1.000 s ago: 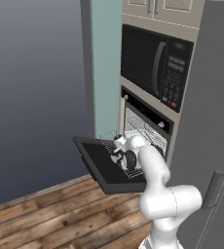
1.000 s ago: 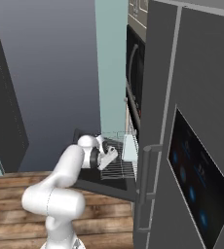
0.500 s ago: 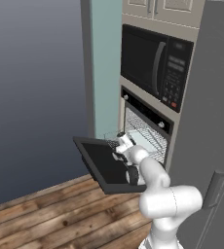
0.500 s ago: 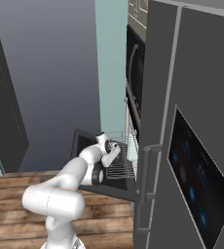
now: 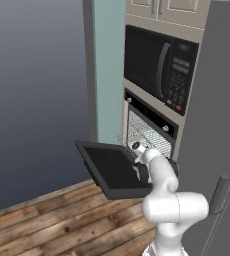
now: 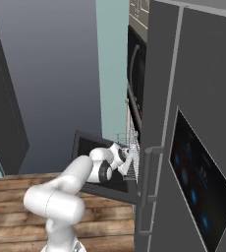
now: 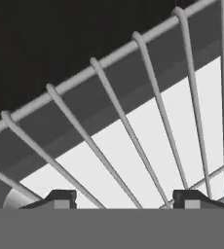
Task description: Take the baked cake out of the oven and place it on the plate for cooling. Then close the oven door.
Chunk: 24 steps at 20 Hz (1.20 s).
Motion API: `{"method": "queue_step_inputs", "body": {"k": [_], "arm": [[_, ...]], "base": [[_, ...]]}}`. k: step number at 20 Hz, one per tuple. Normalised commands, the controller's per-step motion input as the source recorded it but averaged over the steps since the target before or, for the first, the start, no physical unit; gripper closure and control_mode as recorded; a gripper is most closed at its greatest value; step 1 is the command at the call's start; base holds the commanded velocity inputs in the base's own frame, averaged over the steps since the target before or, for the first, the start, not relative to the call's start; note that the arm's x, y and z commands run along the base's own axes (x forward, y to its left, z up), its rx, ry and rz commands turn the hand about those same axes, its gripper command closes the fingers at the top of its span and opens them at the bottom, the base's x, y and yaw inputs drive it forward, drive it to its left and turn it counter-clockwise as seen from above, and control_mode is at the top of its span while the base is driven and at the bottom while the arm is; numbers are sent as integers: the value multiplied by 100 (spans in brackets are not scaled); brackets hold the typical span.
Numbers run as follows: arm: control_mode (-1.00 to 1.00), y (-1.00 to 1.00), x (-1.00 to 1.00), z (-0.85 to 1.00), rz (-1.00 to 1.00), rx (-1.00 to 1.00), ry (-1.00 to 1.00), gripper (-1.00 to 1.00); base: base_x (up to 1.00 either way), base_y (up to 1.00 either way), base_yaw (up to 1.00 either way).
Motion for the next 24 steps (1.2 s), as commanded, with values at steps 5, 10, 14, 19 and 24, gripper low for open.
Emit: {"method": "queue_step_inputs", "body": {"k": [5,10,14,19,24], "arm": [[-100,-33,15,72,6,-1,5,-100],[-100,96,-24,100,24,0,21,-100],[-100,100,-59,100,24,0,25,-100],[-100,100,-73,100,19,1,14,-100],[-100,89,-99,100,14,13,6,-100]], "base": [[0,0,0],[0,0,0],[0,0,0],[0,0,0],[0,0,0]]}}
